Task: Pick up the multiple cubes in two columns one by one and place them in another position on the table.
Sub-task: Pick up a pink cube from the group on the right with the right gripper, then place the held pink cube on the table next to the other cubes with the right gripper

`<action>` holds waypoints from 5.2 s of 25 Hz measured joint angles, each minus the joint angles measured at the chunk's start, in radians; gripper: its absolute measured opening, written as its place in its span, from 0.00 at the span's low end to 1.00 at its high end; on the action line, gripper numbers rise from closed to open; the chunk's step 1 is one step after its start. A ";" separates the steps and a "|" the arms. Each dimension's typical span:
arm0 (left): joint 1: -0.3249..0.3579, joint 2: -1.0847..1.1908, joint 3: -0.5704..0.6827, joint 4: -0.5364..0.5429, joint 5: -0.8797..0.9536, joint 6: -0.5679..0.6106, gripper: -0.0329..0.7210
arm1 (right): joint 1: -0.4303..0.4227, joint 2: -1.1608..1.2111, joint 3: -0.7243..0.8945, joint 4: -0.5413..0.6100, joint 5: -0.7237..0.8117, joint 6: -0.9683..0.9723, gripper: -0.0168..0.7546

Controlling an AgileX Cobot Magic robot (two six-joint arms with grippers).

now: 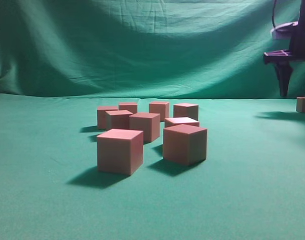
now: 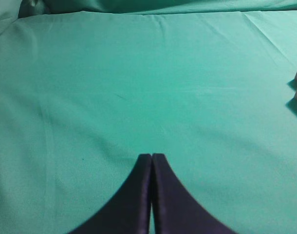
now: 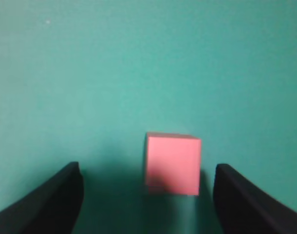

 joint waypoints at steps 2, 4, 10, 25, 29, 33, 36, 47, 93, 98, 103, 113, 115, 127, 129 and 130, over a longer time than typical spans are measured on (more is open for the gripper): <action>0.000 0.000 0.000 0.000 0.000 0.000 0.04 | 0.000 0.021 -0.003 -0.003 -0.007 -0.002 0.74; 0.000 0.000 0.000 0.000 0.000 0.000 0.04 | 0.000 0.035 -0.003 -0.003 -0.014 -0.003 0.74; 0.000 0.000 0.000 0.000 0.000 0.000 0.04 | 0.000 0.053 -0.003 -0.003 -0.025 -0.003 0.65; 0.000 0.000 0.000 0.000 0.000 0.000 0.04 | 0.000 -0.009 -0.112 0.128 0.129 -0.094 0.36; 0.000 0.000 0.000 0.000 0.000 0.000 0.04 | 0.020 -0.130 -0.124 0.251 0.230 -0.191 0.36; 0.000 0.000 0.000 0.000 0.000 0.000 0.04 | 0.092 -0.227 -0.124 0.312 0.255 -0.269 0.36; 0.000 0.000 0.000 0.000 0.000 0.000 0.04 | 0.178 -0.292 -0.086 0.343 0.257 -0.289 0.36; 0.000 0.000 0.000 0.000 0.000 0.000 0.04 | 0.687 -0.378 0.180 0.371 0.257 -0.389 0.36; 0.000 0.000 0.000 0.000 0.000 0.000 0.04 | 1.008 -0.222 0.467 0.022 -0.134 -0.007 0.36; 0.000 0.000 0.000 0.000 0.000 0.000 0.04 | 1.008 -0.226 0.468 0.024 -0.154 -0.007 0.36; 0.000 0.000 0.000 0.000 0.000 0.000 0.04 | 1.008 -0.226 0.468 0.021 -0.150 0.031 0.36; 0.000 0.000 0.000 0.000 0.000 0.000 0.04 | 1.008 -0.226 0.476 0.008 -0.146 0.051 0.36; 0.000 0.000 0.000 0.000 0.000 0.000 0.04 | 1.008 -0.226 0.477 0.008 -0.142 0.051 0.36; 0.000 0.000 0.000 0.000 0.000 0.000 0.04 | 1.008 -0.220 0.477 0.004 -0.142 0.048 0.36; 0.000 0.000 0.000 0.000 0.000 0.000 0.04 | 1.008 -0.216 0.477 0.004 -0.144 0.045 0.43; 0.000 0.000 0.000 0.000 0.000 0.000 0.04 | 1.008 -0.216 0.477 0.004 -0.144 0.045 0.47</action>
